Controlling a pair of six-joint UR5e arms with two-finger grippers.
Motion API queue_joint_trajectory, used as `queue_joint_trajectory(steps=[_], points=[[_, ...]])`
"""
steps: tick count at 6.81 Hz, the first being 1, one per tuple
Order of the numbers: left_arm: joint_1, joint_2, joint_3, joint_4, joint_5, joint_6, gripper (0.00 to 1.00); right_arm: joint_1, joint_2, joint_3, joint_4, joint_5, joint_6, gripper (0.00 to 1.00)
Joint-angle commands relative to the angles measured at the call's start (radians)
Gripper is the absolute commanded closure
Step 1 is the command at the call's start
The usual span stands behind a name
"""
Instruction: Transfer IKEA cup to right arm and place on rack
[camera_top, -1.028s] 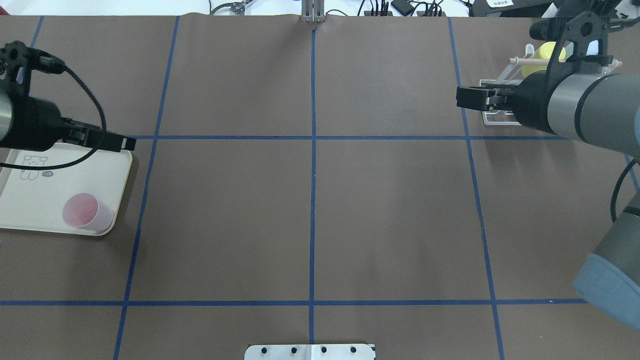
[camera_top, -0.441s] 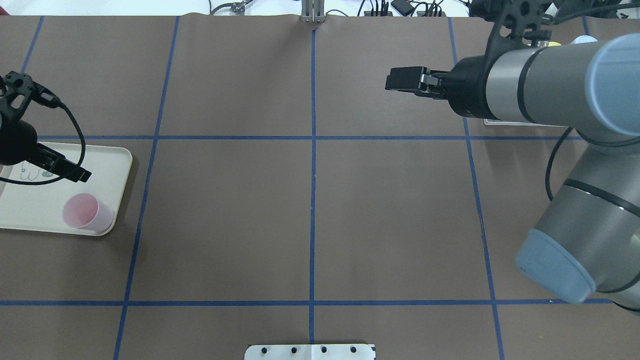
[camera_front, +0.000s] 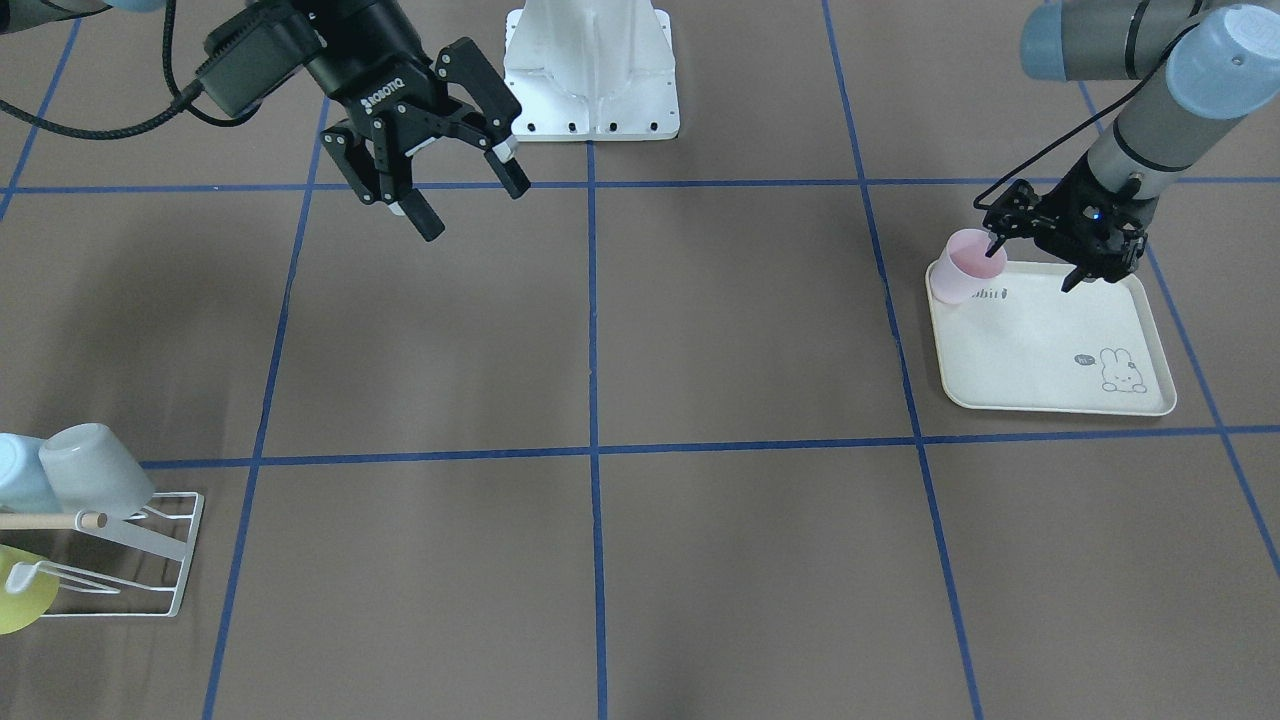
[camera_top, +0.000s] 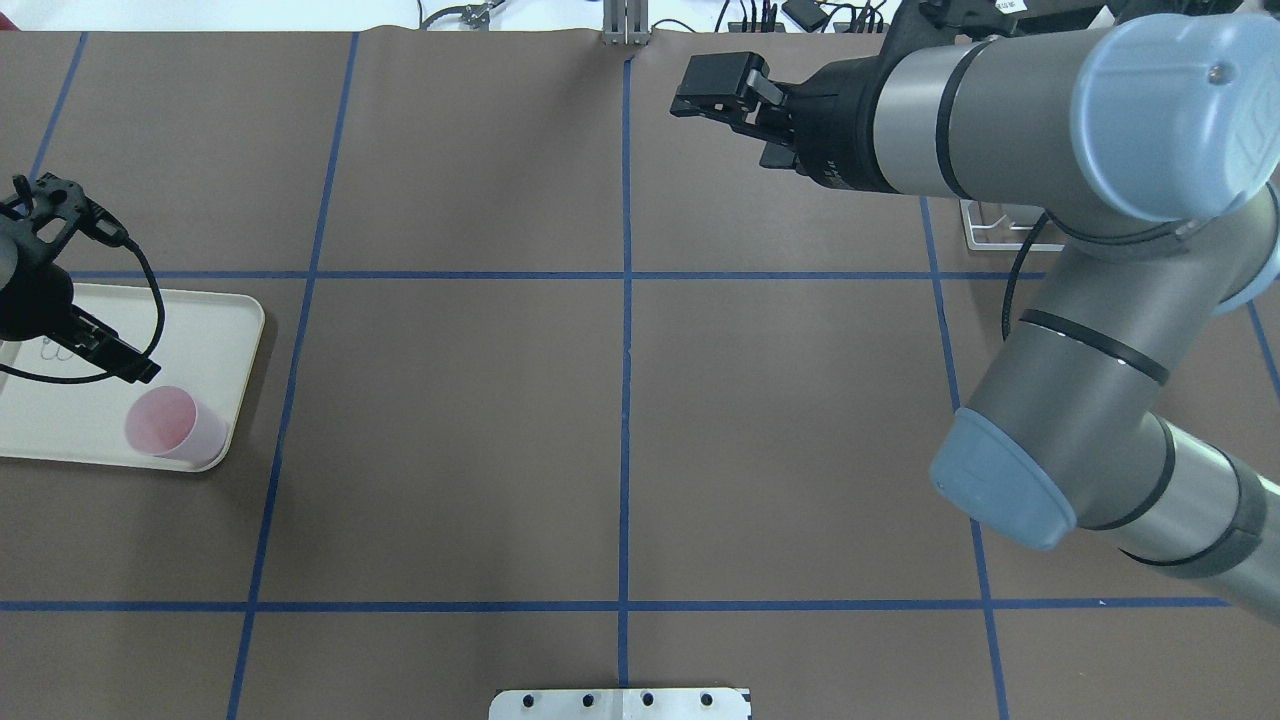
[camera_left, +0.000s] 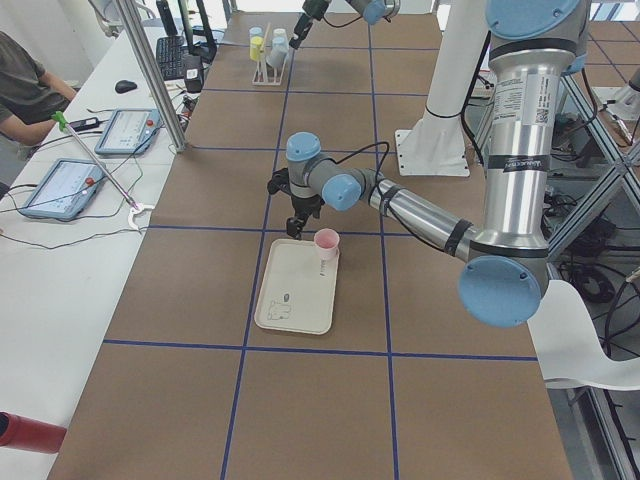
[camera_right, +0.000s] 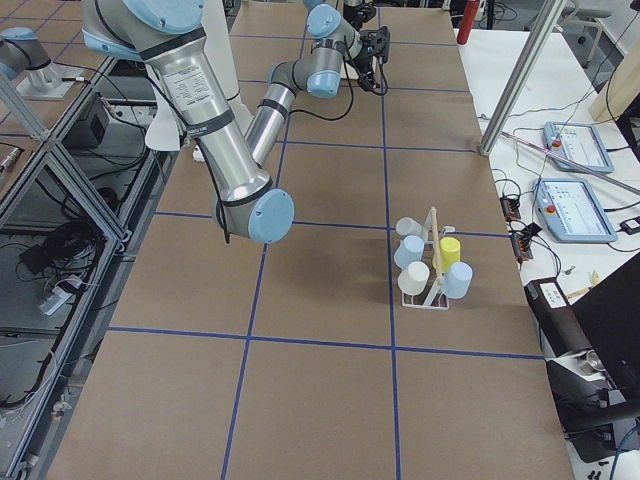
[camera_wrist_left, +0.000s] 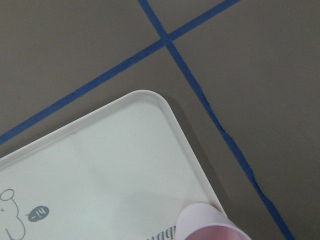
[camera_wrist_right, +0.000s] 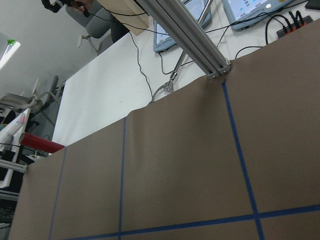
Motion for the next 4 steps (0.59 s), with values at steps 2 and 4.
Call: queue_joint_trajectory(steps=[2,4], points=[[0.002,0.007,0.021,-0.002,-0.004,0.012,0.00,-0.005,0.010,-0.056,0.151,0.000,0.138,0.00],[0.008,-0.006,0.067,-0.011,-0.004,0.004,0.00,-0.005,0.010,-0.056,0.152,0.000,0.153,0.00]])
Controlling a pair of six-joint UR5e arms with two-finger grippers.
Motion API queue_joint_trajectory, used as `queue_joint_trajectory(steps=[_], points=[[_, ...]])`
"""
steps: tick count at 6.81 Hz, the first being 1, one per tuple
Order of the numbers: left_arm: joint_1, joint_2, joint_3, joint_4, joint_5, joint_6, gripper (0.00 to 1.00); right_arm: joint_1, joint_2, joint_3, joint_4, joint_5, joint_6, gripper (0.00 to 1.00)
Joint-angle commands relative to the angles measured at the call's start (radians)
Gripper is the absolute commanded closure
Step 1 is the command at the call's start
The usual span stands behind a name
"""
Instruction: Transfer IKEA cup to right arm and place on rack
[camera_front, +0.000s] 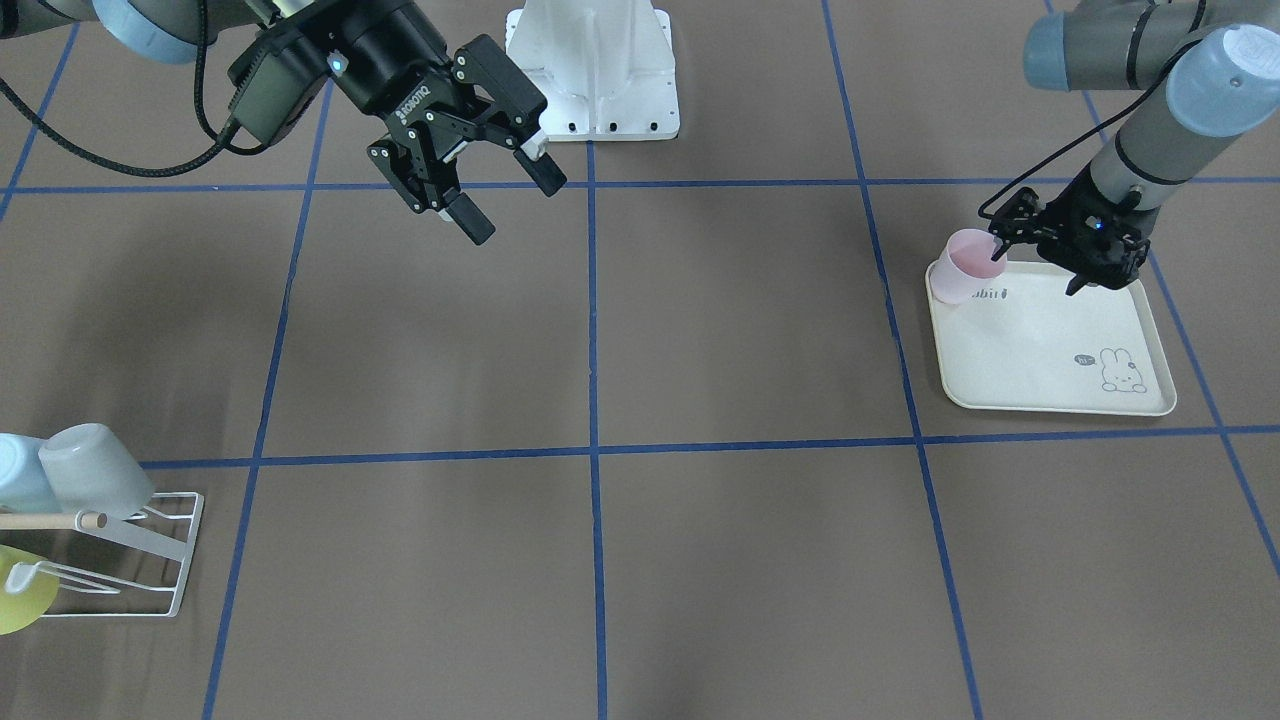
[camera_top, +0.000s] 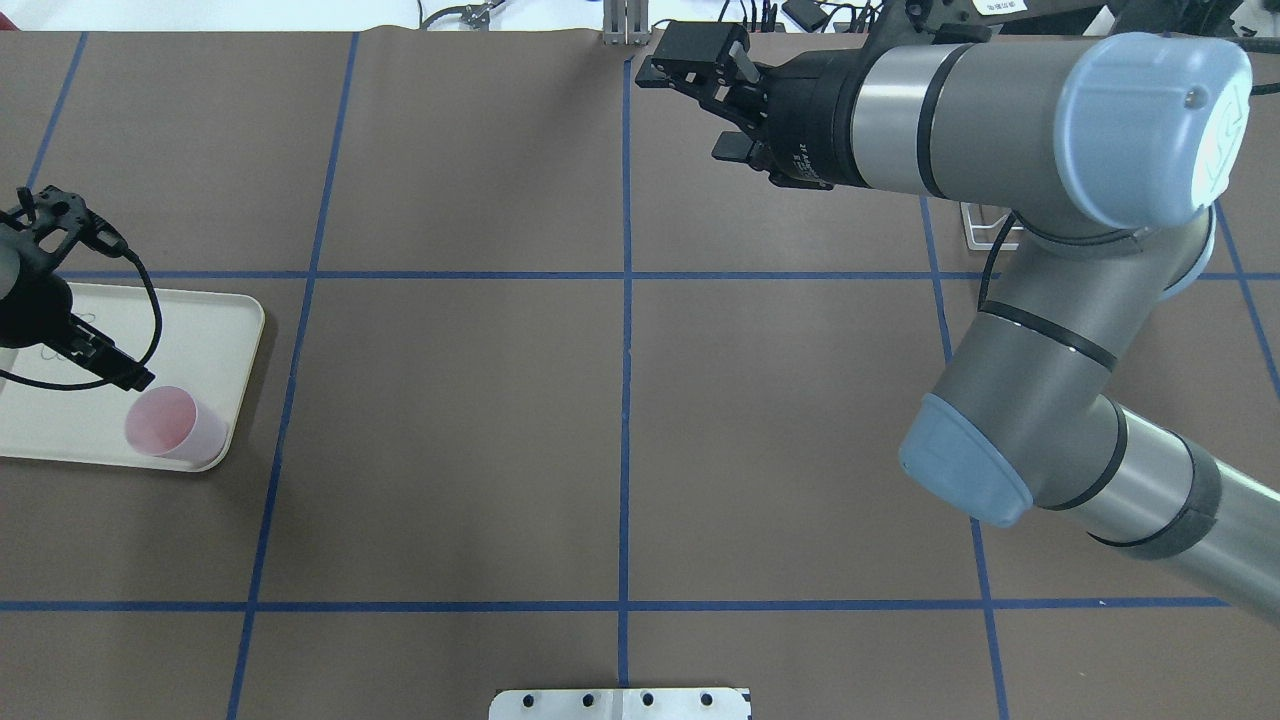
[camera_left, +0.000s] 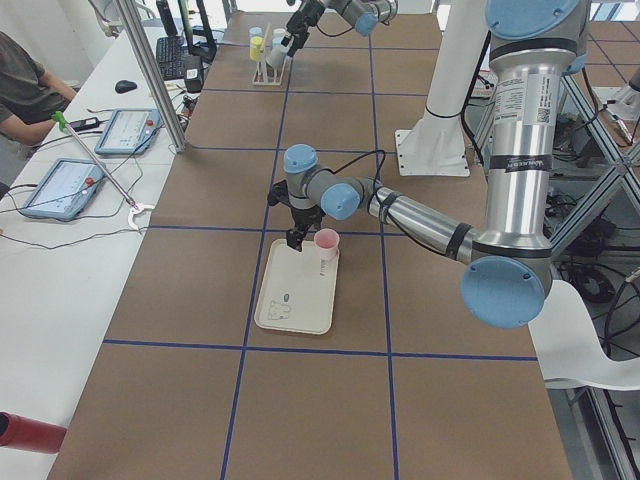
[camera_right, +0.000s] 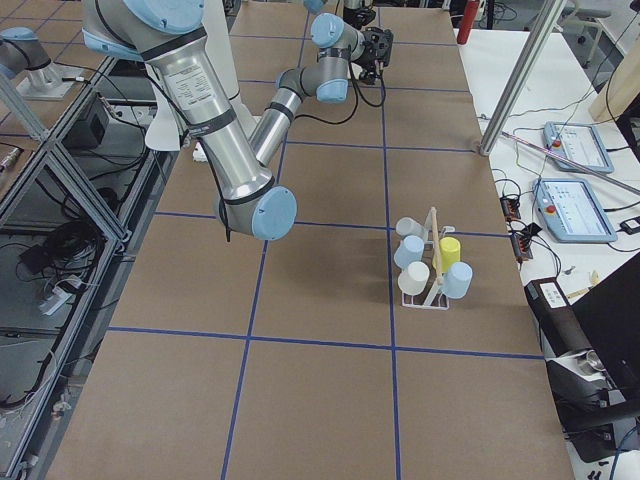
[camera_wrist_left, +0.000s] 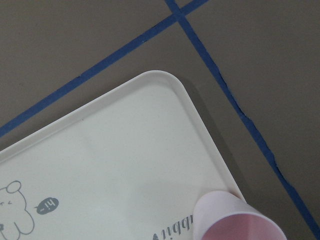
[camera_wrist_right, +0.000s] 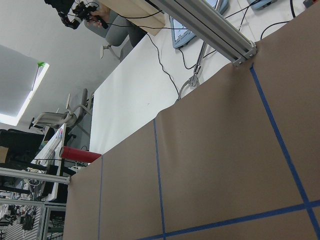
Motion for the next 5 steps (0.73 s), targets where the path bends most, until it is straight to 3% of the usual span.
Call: queue_joint_trajectory(steps=[1,5], points=[[0.006,-0.009,0.034,-0.007,-0.001,-0.006,0.00,0.000,0.002,-0.001,0.003,0.000,0.019,0.00],[0.021,-0.008,0.039,0.002,-0.003,-0.009,0.00,0.000,-0.001,0.001,0.004,0.000,0.021,0.00]])
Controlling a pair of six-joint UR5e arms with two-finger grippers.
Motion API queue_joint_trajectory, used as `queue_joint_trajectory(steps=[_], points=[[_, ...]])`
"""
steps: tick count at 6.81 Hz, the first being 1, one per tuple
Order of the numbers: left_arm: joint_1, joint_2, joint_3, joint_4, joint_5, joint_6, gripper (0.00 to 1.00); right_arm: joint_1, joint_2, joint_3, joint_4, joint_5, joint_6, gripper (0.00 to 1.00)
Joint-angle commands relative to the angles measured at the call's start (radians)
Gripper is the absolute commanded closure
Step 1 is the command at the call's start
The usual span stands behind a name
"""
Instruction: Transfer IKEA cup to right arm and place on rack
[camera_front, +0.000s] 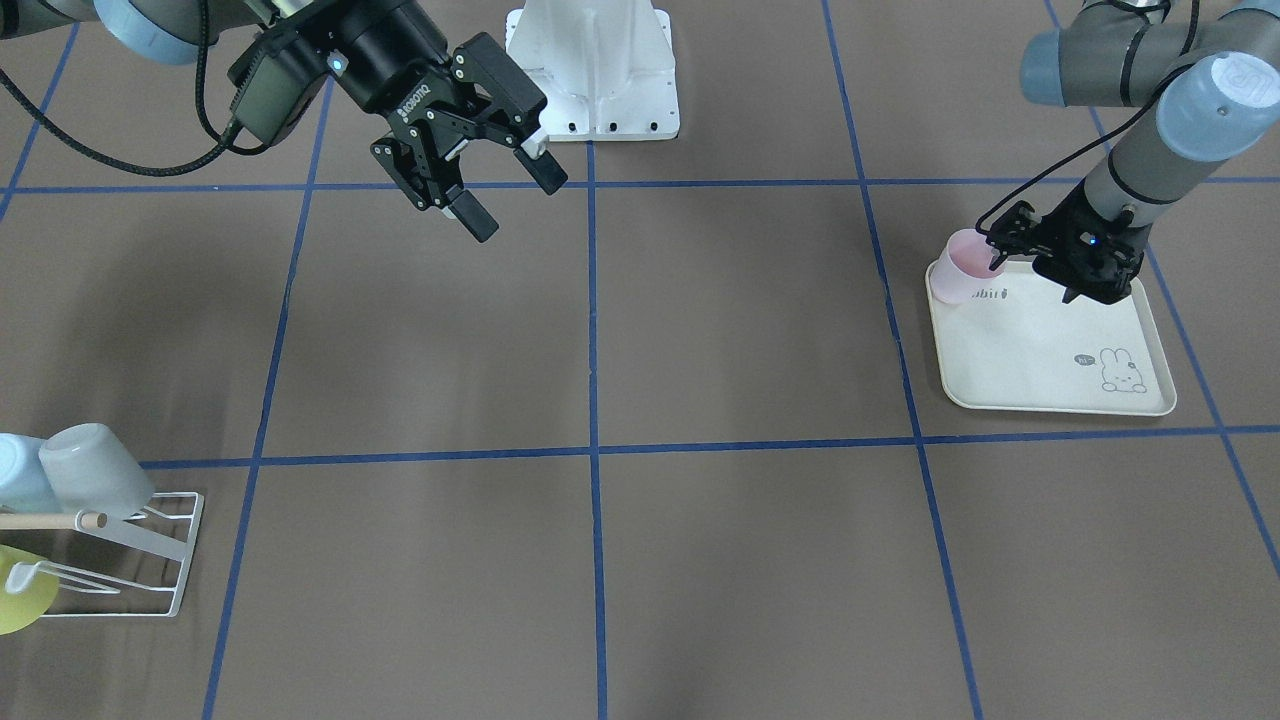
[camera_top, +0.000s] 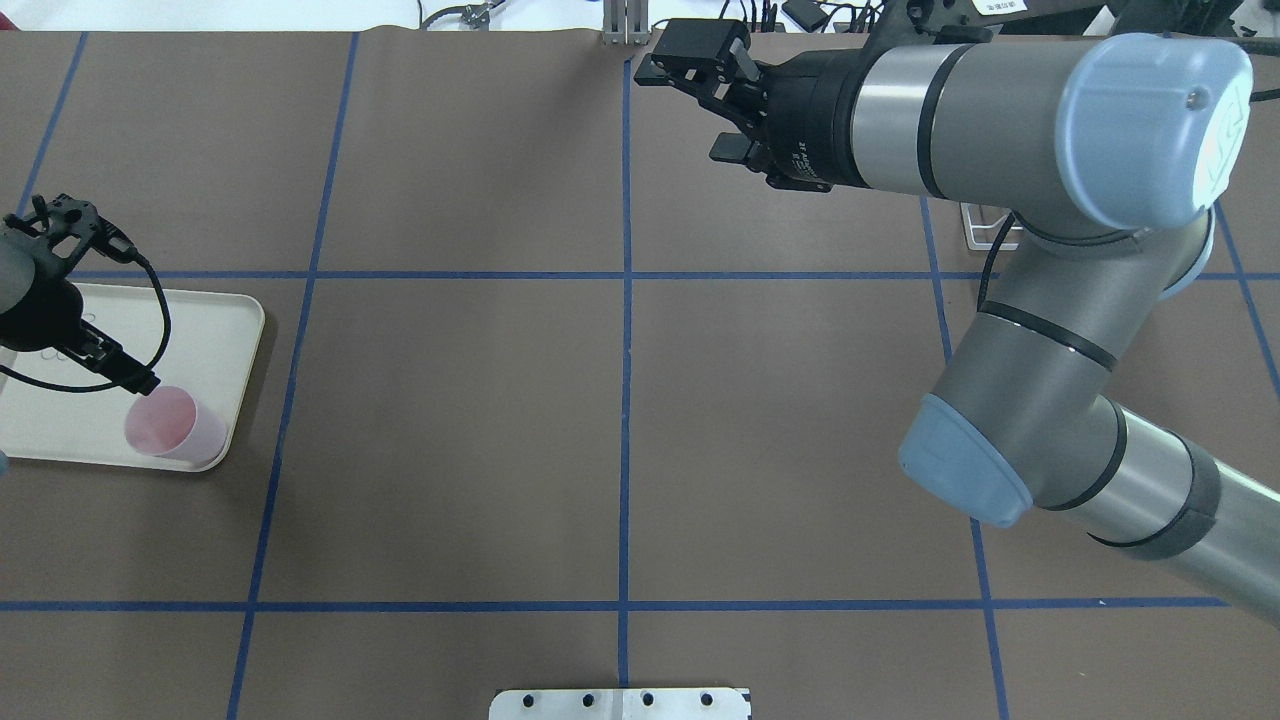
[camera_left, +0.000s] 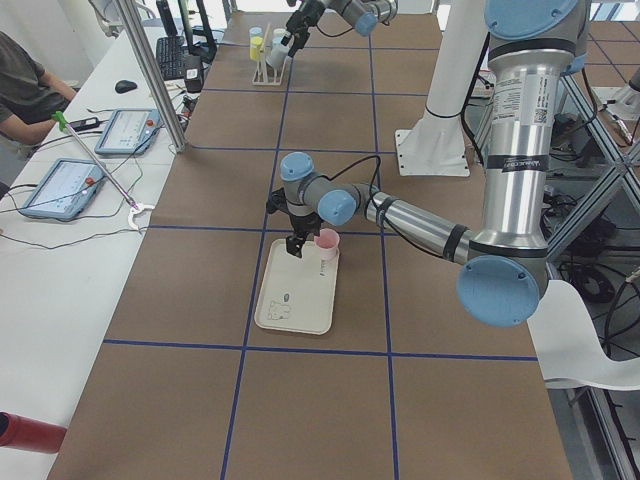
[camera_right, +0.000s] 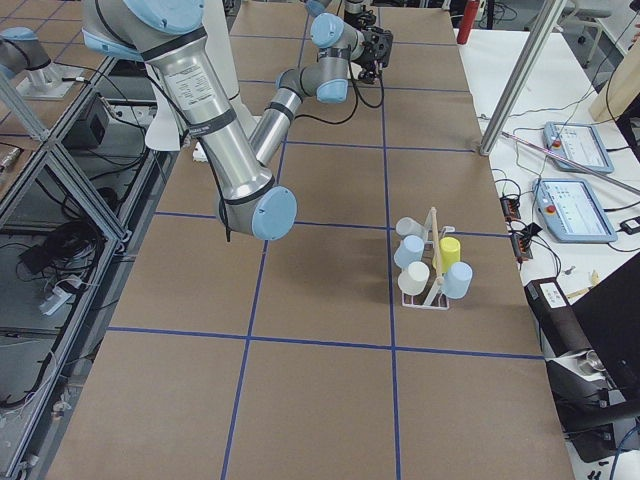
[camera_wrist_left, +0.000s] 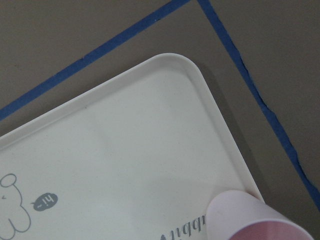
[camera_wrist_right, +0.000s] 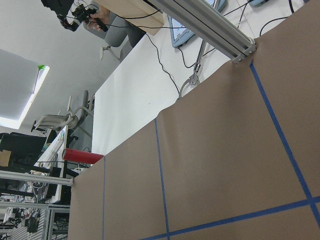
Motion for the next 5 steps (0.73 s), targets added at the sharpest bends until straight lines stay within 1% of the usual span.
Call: queue_joint_trajectory(steps=[1,5], points=[[0.018,0.001,0.023,0.003,0.000,-0.001,0.00,0.000,-0.001,0.000,0.000,-0.001,0.000,0.00],[0.035,0.001,0.021,0.005,-0.002,-0.001,0.00,0.000,-0.003,0.006,0.000,0.001,0.000,0.00]])
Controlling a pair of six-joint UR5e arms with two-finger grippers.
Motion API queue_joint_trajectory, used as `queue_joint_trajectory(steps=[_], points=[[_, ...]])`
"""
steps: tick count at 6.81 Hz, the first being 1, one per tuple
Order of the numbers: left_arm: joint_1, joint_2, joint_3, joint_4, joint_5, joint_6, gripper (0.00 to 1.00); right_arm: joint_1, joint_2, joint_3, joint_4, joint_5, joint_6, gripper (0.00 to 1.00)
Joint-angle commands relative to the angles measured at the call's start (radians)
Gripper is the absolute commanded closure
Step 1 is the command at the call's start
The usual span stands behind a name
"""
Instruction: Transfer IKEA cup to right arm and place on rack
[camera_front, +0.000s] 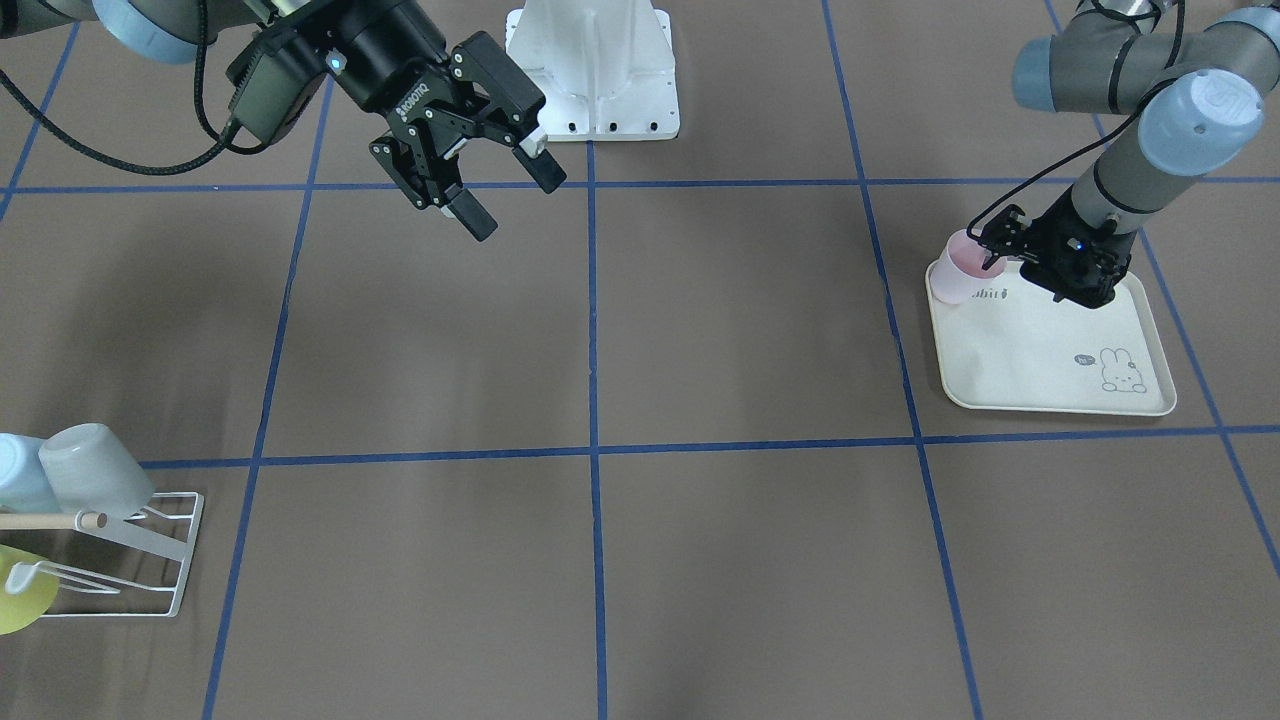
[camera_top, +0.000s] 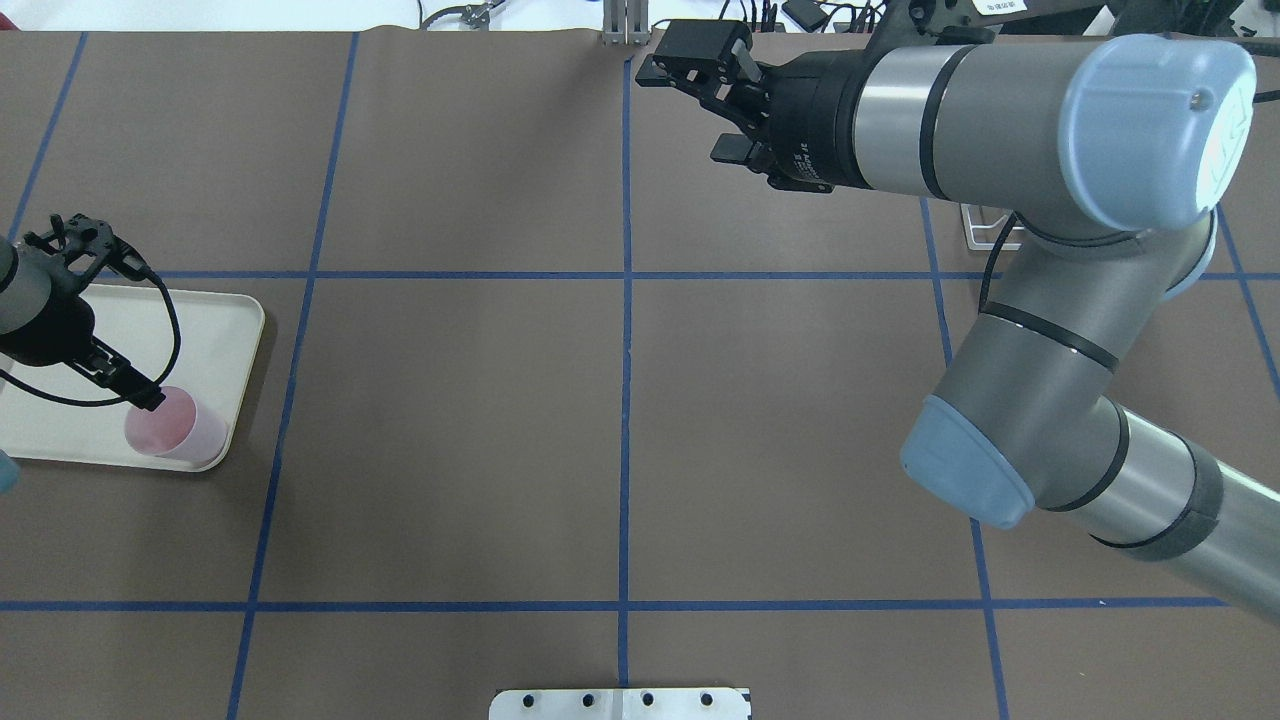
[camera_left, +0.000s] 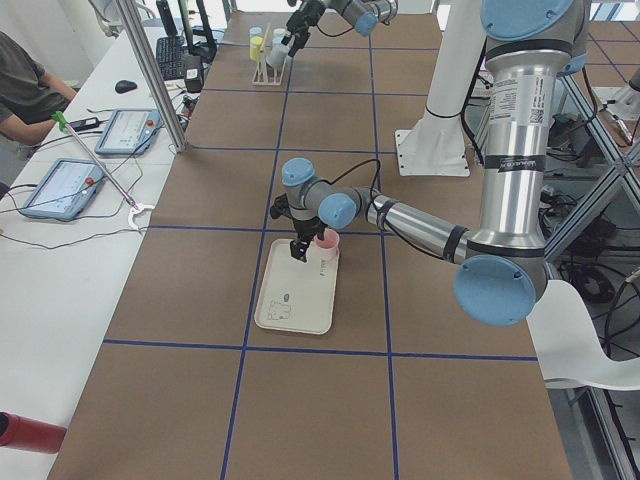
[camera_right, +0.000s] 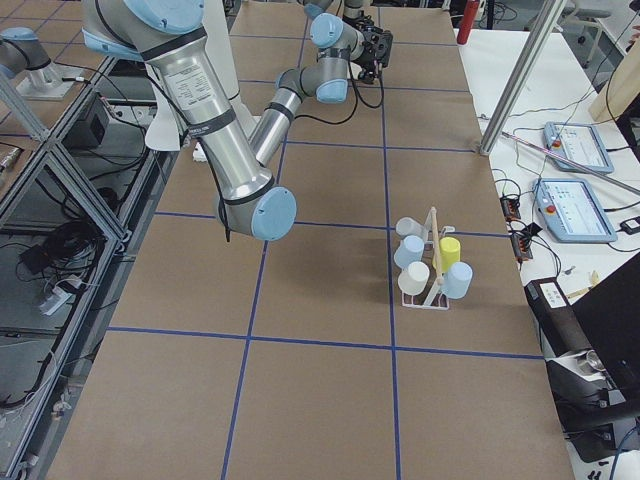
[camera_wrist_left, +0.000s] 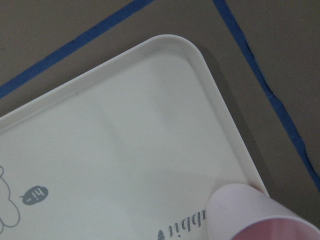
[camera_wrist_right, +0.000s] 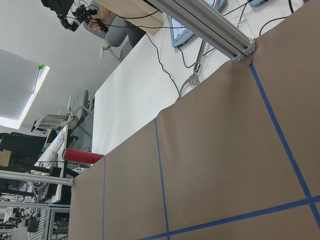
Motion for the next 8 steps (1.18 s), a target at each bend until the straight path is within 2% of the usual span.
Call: queue_joint_trajectory(steps=[1,3,5,6,8], points=[[0.020,0.000,0.002,0.002,-0.002,0.000,0.00,0.000,-0.002,0.004,0.000,0.002,0.000,0.00],[0.029,0.000,0.001,0.002,-0.002,-0.002,0.01,0.000,-0.003,0.008,0.000,0.002,0.000,0.00],[0.035,0.000,0.002,0.002,-0.002,0.000,0.38,0.000,-0.005,0.009,0.000,0.002,-0.002,0.00],[0.038,0.000,0.001,0.002,-0.002,0.000,0.49,0.000,-0.006,0.009,0.000,0.002,-0.002,0.00],[0.049,0.000,0.001,0.002,-0.002,0.000,0.58,0.002,-0.009,0.009,0.000,0.005,-0.002,0.00]])
